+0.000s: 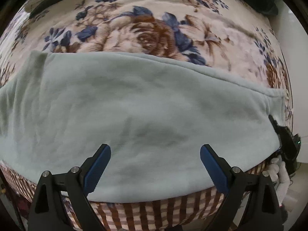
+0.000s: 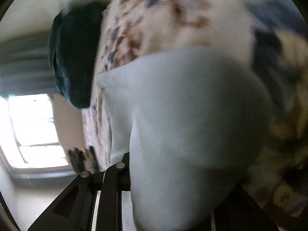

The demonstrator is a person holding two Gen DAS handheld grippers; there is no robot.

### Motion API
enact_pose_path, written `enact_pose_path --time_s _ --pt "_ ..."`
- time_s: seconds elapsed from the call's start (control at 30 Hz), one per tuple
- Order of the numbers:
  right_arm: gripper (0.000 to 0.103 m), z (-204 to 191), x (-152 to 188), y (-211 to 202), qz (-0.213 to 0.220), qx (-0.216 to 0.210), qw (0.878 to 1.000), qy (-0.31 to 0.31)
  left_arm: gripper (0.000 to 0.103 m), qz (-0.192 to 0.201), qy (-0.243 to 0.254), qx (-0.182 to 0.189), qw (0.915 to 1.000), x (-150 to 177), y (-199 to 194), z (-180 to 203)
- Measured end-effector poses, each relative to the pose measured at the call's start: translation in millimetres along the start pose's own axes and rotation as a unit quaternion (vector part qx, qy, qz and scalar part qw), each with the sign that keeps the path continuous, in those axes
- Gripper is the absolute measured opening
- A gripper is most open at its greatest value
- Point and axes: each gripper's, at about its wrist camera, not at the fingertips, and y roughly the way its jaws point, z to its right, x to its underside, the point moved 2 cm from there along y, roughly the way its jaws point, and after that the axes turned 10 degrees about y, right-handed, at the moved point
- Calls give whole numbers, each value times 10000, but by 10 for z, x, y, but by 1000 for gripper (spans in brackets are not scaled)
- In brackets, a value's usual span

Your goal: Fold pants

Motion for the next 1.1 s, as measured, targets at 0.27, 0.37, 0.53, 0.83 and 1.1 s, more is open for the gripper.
enact_pose_path --time_s 0.27,0.37,0.53,0.83,1.1 --pt "25 -912 366 -83 193 500 9832 -1742 95 454 -350 -200 9982 102 -361 -418" --pt "25 -1432 798 -79 341 763 9613 -2624 95 613 -272 -428 9968 150 -487 -604" --pt "25 -2035 1769 244 537 1445 8989 -4101 95 679 -514 -377 9957 289 -557 -1110" --pt "25 -1865 3857 1155 77 2046 7943 -5720 95 641 -1861 -425 9795 1030 -802 -2640" --pt "36 -810 5584 1959 -596 3165 6003 -7320 95 553 -2319 -666 9689 1509 -960 -3690"
